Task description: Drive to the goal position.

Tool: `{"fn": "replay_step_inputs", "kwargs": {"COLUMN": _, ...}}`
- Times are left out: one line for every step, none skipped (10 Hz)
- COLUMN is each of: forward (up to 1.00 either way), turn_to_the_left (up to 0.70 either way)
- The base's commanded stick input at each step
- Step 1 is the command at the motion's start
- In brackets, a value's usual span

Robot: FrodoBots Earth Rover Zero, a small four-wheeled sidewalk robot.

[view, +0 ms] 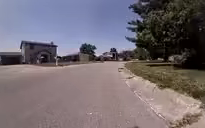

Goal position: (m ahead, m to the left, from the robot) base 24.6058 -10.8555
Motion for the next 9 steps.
{"fn": "replay_step_inputs", "kwargs": {"forward": 0.7, "turn_to_the_left": 0.0}}
{"fn": "replay_step_inputs", "kwargs": {"forward": 0.7, "turn_to_the_left": 0.0}}
{"fn": "replay_step_inputs", "kwargs": {"forward": 0.7, "turn_to_the_left": 0.0}}
{"fn": "replay_step_inputs", "kwargs": {"forward": 0.7, "turn_to_the_left": 0.0}}
{"fn": "replay_step_inputs", "kwargs": {"forward": 0.7, "turn_to_the_left": 0.0}}
{"fn": "replay_step_inputs", "kwargs": {"forward": 0.7, "turn_to_the_left": 0.0}}
{"fn": "replay_step_inputs", "kwargs": {"forward": 0.7, "turn_to_the_left": 0.0}}
{"fn": "replay_step_inputs", "kwargs": {"forward": 0.7, "turn_to_the_left": 0.0}}
{"fn": "replay_step_inputs", "kwargs": {"forward": 0.7, "turn_to_the_left": 0.0}}
